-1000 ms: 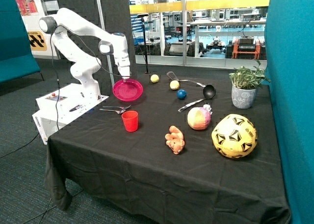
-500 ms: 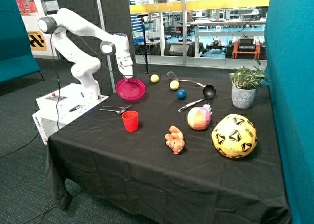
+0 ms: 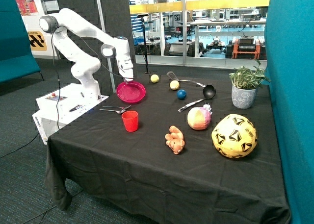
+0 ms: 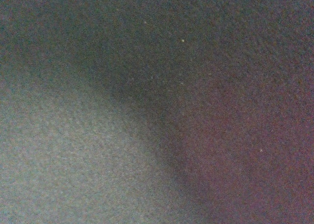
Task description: Set the table
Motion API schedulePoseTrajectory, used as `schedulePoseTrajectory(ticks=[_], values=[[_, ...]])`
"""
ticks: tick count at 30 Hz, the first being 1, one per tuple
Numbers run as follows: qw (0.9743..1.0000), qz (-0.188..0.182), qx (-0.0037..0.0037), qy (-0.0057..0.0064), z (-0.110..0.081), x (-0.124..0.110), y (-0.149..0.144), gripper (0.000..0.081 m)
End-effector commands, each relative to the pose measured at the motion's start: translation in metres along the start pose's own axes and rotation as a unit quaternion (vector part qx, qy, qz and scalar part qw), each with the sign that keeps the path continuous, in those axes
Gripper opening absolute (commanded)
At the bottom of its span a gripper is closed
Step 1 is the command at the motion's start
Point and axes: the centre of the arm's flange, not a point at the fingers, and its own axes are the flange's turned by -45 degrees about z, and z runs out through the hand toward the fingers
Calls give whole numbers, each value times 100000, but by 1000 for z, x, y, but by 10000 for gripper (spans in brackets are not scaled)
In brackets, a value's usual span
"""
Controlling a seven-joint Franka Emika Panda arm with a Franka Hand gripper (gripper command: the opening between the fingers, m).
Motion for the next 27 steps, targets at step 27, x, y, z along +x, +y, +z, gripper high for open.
schedulePoseTrajectory(ticks=[27], values=[[99996, 870, 46, -91, 17, -9, 7, 0]])
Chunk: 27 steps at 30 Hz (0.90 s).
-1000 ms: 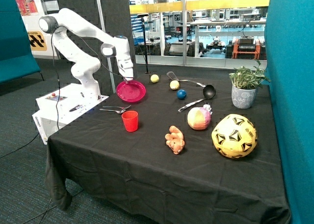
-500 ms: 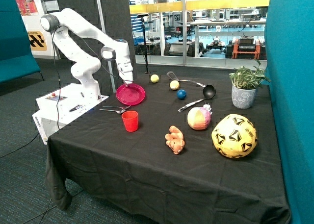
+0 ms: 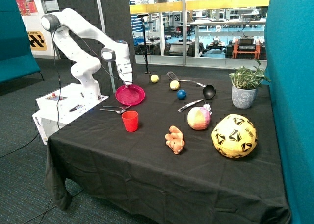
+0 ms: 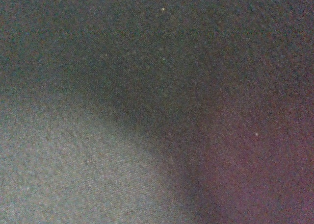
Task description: Set the table
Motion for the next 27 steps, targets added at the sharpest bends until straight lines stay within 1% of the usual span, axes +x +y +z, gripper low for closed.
schedulePoseTrajectory(ticks=[1, 11, 14, 15, 16, 19, 20, 22, 27], values=[[100000, -156, -5, 27, -1, -1, 1, 0], [99999, -522, -5, 27, -5, 1, -1, 0], [99997, -731, -5, 27, -6, 2, -1, 38], [99997, -743, -5, 27, -6, 2, -1, 85], [99997, -784, -5, 27, -6, 2, -1, 109], [99996, -902, -5, 27, -7, 2, -2, 139], [99996, -932, -5, 27, -7, 2, -2, 108], [99995, -1023, -5, 27, -7, 2, -1, 97], [99993, -1208, -5, 27, -7, 2, -1, 99]])
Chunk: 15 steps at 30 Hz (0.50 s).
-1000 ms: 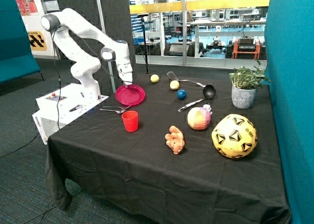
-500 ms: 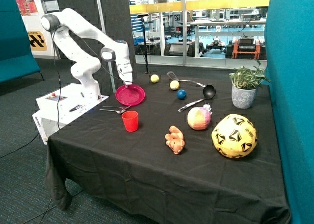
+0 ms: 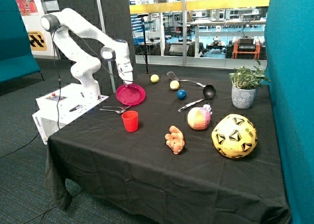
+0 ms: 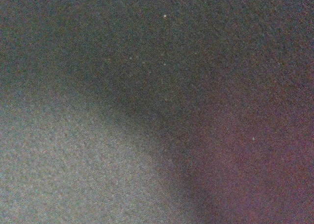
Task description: Set the table
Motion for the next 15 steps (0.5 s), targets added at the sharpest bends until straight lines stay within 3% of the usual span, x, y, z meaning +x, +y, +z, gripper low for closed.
schedulePoseTrajectory(ticks=[1, 4, 7, 10, 15], values=[[99999, -334, 113, -62, -2, 0, -1, 102], [99999, -365, 113, -62, -1, 0, -1, 121], [99999, -497, 113, -62, 1, 0, -1, 190], [99999, -486, 113, -62, 4, -1, -1, 144], [100000, -224, 113, -62, 9, -2, 1, 254]])
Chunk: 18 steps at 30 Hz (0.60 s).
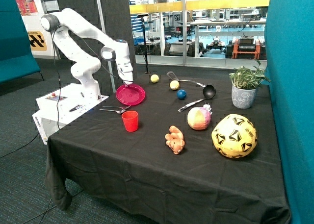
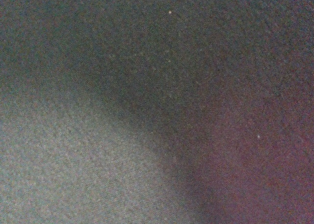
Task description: Set the table
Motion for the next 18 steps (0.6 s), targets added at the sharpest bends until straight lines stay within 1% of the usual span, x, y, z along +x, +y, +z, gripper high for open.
schedulePoseTrajectory(ticks=[1, 5, 7, 9, 12, 18], values=[[99999, 263, -120, 150, 8, -2, 2, 302], [99996, 815, -120, 151, 7, -5, 4, 581], [99990, 1374, -119, 151, 4, -6, 5, 697], [99981, 1930, -118, 152, 2, -8, 6, 770], [99969, 2477, -117, 153, -1, -9, 7, 803], [99959, 2848, -117, 153, -3, -9, 7, 808]])
